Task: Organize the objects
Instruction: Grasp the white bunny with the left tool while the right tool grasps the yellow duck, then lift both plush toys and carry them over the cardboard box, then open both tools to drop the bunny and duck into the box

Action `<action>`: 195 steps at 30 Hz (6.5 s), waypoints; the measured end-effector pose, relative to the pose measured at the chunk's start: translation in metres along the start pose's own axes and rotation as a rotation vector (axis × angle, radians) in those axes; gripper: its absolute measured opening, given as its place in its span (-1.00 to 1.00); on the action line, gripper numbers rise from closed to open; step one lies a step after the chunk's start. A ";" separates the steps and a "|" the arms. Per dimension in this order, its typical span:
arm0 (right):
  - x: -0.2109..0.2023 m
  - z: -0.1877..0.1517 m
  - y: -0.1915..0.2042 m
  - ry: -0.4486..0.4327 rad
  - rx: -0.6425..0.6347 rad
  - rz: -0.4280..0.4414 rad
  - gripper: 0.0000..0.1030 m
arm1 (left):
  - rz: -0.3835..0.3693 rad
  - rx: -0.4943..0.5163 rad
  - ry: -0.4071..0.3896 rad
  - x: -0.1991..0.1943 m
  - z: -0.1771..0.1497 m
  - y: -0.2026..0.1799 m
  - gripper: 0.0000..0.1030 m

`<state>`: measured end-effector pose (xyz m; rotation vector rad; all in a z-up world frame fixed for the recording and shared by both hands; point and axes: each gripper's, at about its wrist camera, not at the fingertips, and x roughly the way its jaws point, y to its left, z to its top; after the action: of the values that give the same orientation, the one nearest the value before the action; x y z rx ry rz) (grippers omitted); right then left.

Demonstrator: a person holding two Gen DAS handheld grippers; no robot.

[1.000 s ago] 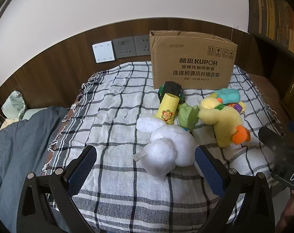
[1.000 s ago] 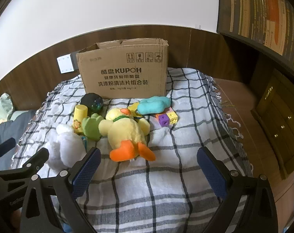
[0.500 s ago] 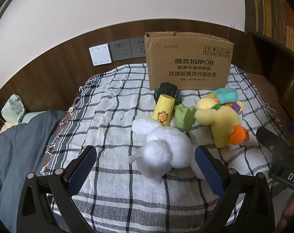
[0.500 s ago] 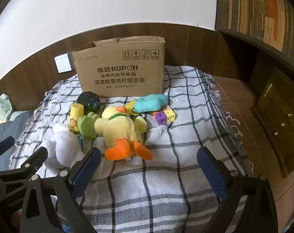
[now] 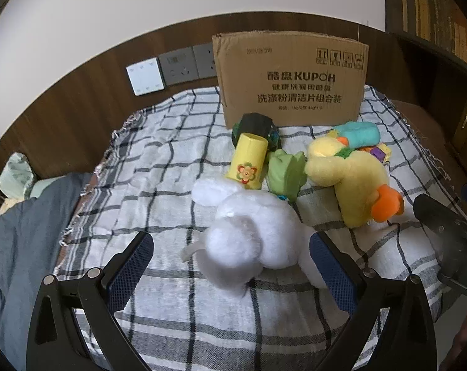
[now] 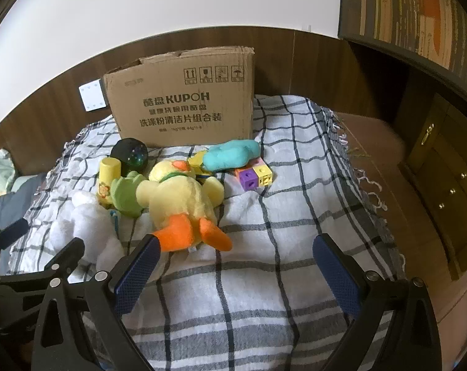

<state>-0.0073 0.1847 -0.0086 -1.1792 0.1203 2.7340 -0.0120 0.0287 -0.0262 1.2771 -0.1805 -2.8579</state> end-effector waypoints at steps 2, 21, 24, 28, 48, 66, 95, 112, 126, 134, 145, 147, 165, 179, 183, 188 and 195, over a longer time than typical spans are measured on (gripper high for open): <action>0.004 0.001 0.001 0.004 -0.001 0.009 0.93 | -0.013 -0.002 0.008 0.004 -0.001 -0.001 1.00; 0.050 0.022 0.023 0.069 -0.058 0.065 0.93 | -0.065 0.002 0.082 0.046 0.009 -0.007 0.99; 0.058 0.027 0.027 0.082 -0.071 0.077 0.93 | -0.072 0.008 0.092 0.051 0.009 -0.008 0.99; 0.071 0.029 0.030 0.115 -0.075 0.086 0.93 | -0.093 0.003 0.119 0.060 0.008 -0.009 0.98; 0.081 0.024 0.038 0.146 -0.057 0.204 0.07 | -0.115 0.036 0.112 0.058 0.010 -0.015 0.58; 0.030 0.031 0.033 0.017 -0.056 0.149 0.07 | -0.059 0.026 -0.024 0.012 0.017 -0.001 0.57; -0.020 0.080 0.031 -0.198 -0.046 0.061 0.07 | -0.022 0.030 -0.300 -0.040 0.080 0.013 0.58; -0.023 0.127 0.025 -0.290 -0.028 0.036 0.07 | -0.019 0.048 -0.405 -0.038 0.130 0.012 0.59; -0.013 0.168 0.025 -0.313 -0.033 0.020 0.07 | -0.041 0.073 -0.432 -0.020 0.175 0.010 0.59; 0.005 0.197 0.022 -0.281 -0.030 0.020 0.08 | -0.078 0.095 -0.400 0.003 0.207 0.005 0.60; 0.047 0.226 0.016 -0.181 0.025 0.040 0.08 | -0.102 0.081 -0.345 0.038 0.245 0.004 0.60; 0.054 0.230 0.015 -0.166 0.034 0.036 0.08 | -0.088 0.076 -0.339 0.043 0.249 0.007 0.61; 0.060 0.247 0.003 -0.190 0.054 -0.005 0.63 | -0.071 0.053 -0.287 0.056 0.257 0.014 0.86; 0.042 0.245 0.003 -0.202 0.049 -0.007 0.63 | -0.019 0.030 -0.303 0.037 0.246 0.020 0.98; 0.038 0.241 0.004 -0.196 0.046 -0.005 0.63 | -0.013 0.030 -0.298 0.031 0.240 0.021 0.98; 0.033 0.232 0.004 -0.191 0.041 -0.011 0.63 | -0.012 -0.010 -0.283 0.028 0.231 0.025 0.98; 0.029 0.211 0.006 -0.175 0.030 -0.016 0.63 | 0.003 -0.019 -0.258 0.027 0.212 0.024 0.98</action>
<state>-0.1791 0.2110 0.1149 -0.9244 0.1286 2.7956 -0.1885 0.0254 0.0966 0.8997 -0.1555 -3.0042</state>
